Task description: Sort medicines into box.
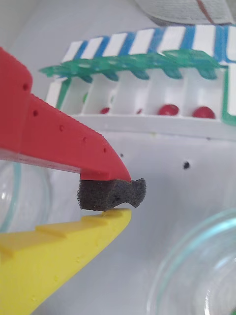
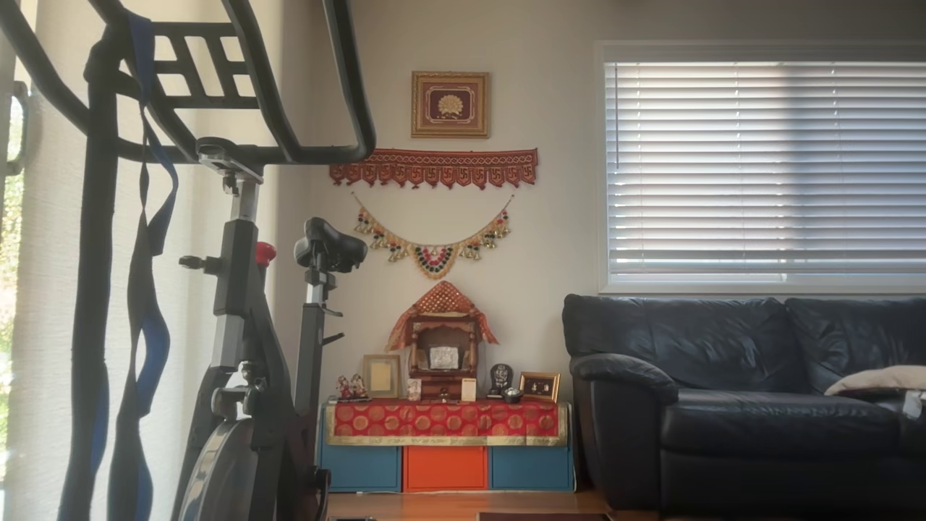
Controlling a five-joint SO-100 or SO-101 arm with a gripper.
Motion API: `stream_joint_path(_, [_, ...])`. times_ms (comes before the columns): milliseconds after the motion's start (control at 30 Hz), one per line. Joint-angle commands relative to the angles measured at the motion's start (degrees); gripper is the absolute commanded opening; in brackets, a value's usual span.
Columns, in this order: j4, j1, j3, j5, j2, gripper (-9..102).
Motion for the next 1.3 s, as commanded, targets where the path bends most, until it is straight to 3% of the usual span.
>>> stream_joint_path(0, [-1.32,3.96,2.37,-6.86,1.67,2])
stream_joint_path(167, [-8.17,9.14,11.6,-9.05,9.05,2])
stream_joint_path(367, [-11.16,12.48,13.97,-12.13,4.66,2])
stream_joint_path(1067, [-13.71,16.96,10.81,-10.55,-0.53,2])
stream_joint_path(1267, [-17.75,17.84,13.71,-8.88,2.02,11])
